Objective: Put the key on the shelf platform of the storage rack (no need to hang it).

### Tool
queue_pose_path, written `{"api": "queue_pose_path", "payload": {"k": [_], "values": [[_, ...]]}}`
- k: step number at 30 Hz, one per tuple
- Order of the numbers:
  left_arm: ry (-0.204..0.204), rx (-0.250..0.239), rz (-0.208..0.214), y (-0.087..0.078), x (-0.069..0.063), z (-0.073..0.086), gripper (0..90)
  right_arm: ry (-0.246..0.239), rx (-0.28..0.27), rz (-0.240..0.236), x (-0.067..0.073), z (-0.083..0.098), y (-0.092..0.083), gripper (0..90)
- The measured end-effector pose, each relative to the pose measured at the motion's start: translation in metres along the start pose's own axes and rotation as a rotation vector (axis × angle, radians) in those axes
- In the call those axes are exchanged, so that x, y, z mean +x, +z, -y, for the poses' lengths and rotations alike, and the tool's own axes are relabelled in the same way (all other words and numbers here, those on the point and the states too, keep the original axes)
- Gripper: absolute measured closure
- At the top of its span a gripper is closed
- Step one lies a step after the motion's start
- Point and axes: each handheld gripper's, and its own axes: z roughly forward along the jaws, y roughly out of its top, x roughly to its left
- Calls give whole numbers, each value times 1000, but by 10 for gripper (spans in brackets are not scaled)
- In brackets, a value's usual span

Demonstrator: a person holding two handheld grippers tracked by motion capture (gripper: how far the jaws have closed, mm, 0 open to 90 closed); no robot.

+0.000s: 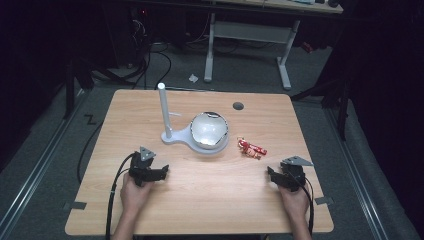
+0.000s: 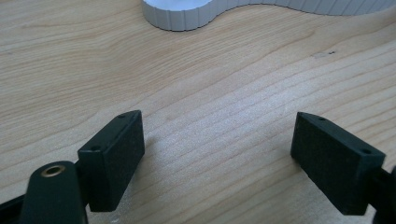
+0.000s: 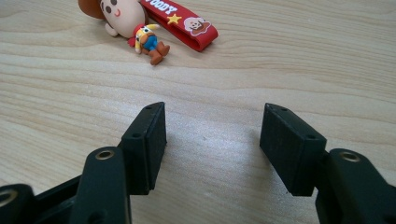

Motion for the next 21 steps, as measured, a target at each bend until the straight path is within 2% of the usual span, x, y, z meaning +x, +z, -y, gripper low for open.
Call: {"api": "queue_pose_path", "payload": {"k": [21], "values": [[0,0,1,0,0,0,176,-1,2,-1,1,0,0,393]]}}
